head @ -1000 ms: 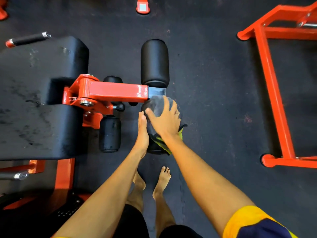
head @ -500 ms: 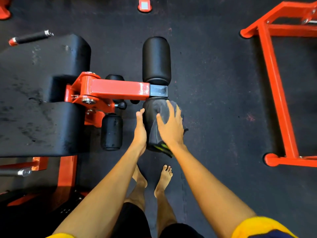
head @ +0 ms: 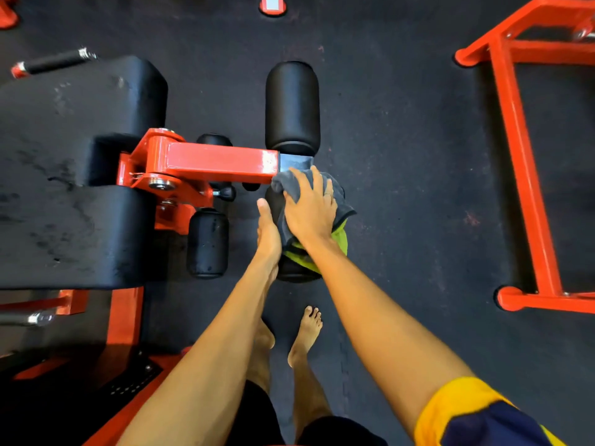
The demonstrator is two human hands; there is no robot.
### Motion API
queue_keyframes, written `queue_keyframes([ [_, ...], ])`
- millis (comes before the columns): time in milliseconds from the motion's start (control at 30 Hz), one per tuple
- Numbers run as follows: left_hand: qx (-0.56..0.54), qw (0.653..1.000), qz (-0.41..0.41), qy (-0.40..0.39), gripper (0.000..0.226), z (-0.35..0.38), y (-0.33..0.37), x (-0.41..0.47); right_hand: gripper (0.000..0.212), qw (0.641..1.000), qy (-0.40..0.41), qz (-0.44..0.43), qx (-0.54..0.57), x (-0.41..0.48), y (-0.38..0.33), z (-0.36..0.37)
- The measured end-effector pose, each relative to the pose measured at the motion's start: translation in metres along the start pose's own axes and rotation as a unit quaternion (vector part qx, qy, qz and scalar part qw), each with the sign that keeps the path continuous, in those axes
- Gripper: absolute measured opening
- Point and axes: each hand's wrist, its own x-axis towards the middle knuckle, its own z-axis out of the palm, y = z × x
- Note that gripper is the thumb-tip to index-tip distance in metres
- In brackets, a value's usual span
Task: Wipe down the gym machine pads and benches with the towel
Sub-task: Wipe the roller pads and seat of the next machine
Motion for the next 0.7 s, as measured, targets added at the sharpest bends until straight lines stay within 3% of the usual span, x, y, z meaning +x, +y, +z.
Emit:
queue_keyframes([
  [100,0.008,1.0,-0.023,0.011,0.114,-0.003,0.001,-0.002,0.058,0.999,0.019,-0.027,0.022,-0.019,0.01,0.002],
  [233,0.014,1.0,-0.009,0.01,0.073,0.013,0.031,-0.038,0.065,0.993,0.044,-0.091,0.054,-0.091,0.043,0.012],
  [333,-0.012,0.998,-0.025,0.054,0.093,0.011,0.028,-0.028,0.055,0.988,0.015,-0.058,0.14,-0.121,0.057,0.015],
  [433,0.003,0.996,-0.035,0.076,0.113,0.013,0.024,-0.02,0.052,0.986,0.017,-0.038,0.16,-0.085,0.051,0.011],
  [567,0.001,0.998,-0.014,0.068,0.089,0.008,0.021,-0.012,0.051,0.99,0.023,-0.028,0.133,-0.013,0.029,-0.001],
  [633,0.018,0.998,0.005,0.065,0.093,0.006,0.014,-0.007,0.053,0.99,0.022,-0.022,0.139,-0.007,0.026,-0.005],
  [700,0.078,0.991,0.05,0.095,0.076,0.009,0.013,-0.013,0.055,0.988,0.019,-0.031,0.15,-0.024,0.03,-0.006],
])
